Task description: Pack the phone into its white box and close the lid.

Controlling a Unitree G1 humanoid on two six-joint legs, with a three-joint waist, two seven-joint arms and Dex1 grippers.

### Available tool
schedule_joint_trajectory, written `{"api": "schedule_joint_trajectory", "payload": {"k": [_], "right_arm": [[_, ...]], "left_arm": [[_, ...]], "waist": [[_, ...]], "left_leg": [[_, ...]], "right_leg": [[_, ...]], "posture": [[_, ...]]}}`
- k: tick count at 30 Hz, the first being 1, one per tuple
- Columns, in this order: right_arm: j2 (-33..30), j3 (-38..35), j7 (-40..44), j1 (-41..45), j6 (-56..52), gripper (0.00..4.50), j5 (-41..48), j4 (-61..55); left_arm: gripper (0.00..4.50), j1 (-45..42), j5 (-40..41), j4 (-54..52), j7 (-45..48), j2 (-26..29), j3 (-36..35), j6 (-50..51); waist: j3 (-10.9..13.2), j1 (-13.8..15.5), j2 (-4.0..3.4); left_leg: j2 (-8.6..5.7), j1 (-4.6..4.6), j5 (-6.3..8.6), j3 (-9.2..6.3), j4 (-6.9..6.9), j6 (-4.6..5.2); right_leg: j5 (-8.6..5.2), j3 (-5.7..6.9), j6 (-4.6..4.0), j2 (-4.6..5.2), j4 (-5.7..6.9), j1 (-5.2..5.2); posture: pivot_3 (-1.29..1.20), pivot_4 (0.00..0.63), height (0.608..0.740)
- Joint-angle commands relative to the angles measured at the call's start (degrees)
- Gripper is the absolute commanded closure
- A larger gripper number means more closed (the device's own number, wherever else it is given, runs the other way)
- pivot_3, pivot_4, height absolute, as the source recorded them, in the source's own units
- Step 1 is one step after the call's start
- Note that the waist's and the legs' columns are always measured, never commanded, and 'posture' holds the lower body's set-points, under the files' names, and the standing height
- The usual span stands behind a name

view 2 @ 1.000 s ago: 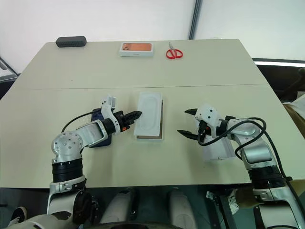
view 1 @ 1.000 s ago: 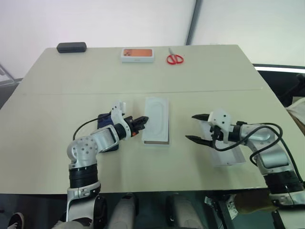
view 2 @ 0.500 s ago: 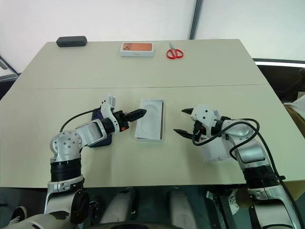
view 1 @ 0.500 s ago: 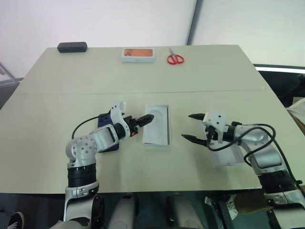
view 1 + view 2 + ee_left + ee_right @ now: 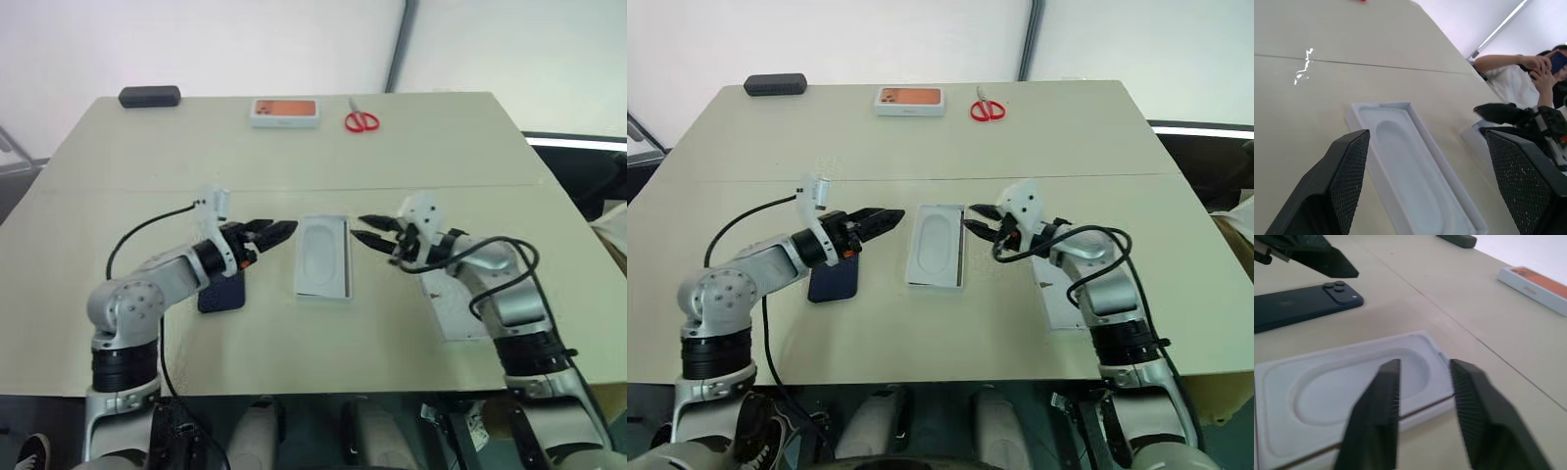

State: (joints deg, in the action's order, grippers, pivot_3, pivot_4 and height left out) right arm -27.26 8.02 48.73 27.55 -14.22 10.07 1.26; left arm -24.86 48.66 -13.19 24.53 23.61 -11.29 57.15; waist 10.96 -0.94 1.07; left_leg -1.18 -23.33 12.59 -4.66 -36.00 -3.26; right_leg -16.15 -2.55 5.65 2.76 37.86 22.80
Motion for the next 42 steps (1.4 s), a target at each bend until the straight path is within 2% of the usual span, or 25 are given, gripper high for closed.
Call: {"api": "schedule_joint_trajectory", "payload": {"k": [1, 5, 10, 20, 27, 34, 38, 42], "right_arm": [[0.29, 4.53, -0.52, 1.60, 0.35, 4.44, -4.57, -0.50], [1.16, 8.55, -0.22, 3.69, 0.29, 4.44, -7.72, 0.70], [3.42, 11.88, -1.04, 6.76, 0.04, 4.44, -11.80, 3.08], [-0.09, 17.07, 2.37, 8.26, -4.76, 4.44, -18.95, 3.55], [-0.86, 16.23, 4.38, 7.90, -6.99, 4.44, -18.56, 0.22], [3.07, 13.31, 1.85, 8.51, -8.48, 4.44, -15.77, -0.54], [5.26, 9.71, -1.16, 10.08, -6.81, 4.44, -13.80, 0.70], [7.60, 6.98, -1.26, 11.08, -6.64, 4.44, -9.93, 0.81]], "left_arm": [[0.49, 2.78, -5.13, -2.54, 8.60, 3.99, 2.85, -9.11], [0.49, 6.37, -6.09, -1.05, 14.86, 5.84, 2.73, -14.37], [0.49, 6.67, -6.12, 0.32, 15.01, 4.70, 2.78, -15.53], [0.49, 8.59, -6.41, -1.76, 14.02, 2.28, 3.80, -16.29], [0.49, 7.69, -6.87, -1.02, 14.09, 2.29, 4.17, -16.47], [0.49, 7.72, -8.27, -0.12, 13.04, 2.35, 4.25, -16.40], [0.49, 6.58, -4.01, 1.85, 10.43, 3.00, -0.52, -11.75], [0.49, 5.26, 0.12, 8.54, 6.63, 7.13, -8.75, -4.15]], "waist": [[0.00, 0.00, -0.01], [0.01, -0.02, -0.02], [0.01, -0.05, -0.02], [0.00, -0.07, -0.02], [0.00, 0.04, -0.02], [0.00, -0.25, -0.02], [0.01, -0.20, -0.02], [0.01, -0.33, -0.02]], "left_leg": [[0.00, 0.00, 0.00, 0.00, 0.02, 0.00], [0.04, -0.03, 0.00, 0.01, 0.05, 0.00], [0.07, -0.03, 0.00, -0.07, 0.06, 0.01], [0.04, -0.02, 0.01, -0.13, 0.05, 0.02], [0.03, -0.03, 0.01, -0.14, 0.04, 0.02], [0.04, -0.03, 0.01, -0.14, 0.06, 0.02], [0.06, -0.04, 0.01, -0.18, 0.07, 0.02], [0.07, -0.04, 0.01, -0.20, 0.08, 0.02]], "right_leg": [[0.00, 0.00, 0.00, 0.00, 0.00, 0.02], [0.00, -0.01, -0.02, 0.04, -0.05, 0.06], [0.00, 0.00, -0.02, 0.02, -0.05, 0.07], [0.01, 0.03, -0.01, 0.07, -0.07, 0.03], [0.01, 0.03, -0.01, 0.08, -0.08, 0.03], [0.01, 0.02, 0.00, 0.05, -0.07, 0.06], [0.01, 0.02, 0.00, 0.04, -0.06, 0.08], [0.01, 0.02, 0.00, 0.02, -0.05, 0.11]], "posture": [[0.00, 0.150, 0.740], [0.00, 0.150, 0.740], [0.00, 0.150, 0.740], [0.00, 0.150, 0.740], [0.00, 0.150, 0.740], [0.00, 0.150, 0.740], [0.00, 0.150, 0.740], [0.00, 0.150, 0.740]]}}
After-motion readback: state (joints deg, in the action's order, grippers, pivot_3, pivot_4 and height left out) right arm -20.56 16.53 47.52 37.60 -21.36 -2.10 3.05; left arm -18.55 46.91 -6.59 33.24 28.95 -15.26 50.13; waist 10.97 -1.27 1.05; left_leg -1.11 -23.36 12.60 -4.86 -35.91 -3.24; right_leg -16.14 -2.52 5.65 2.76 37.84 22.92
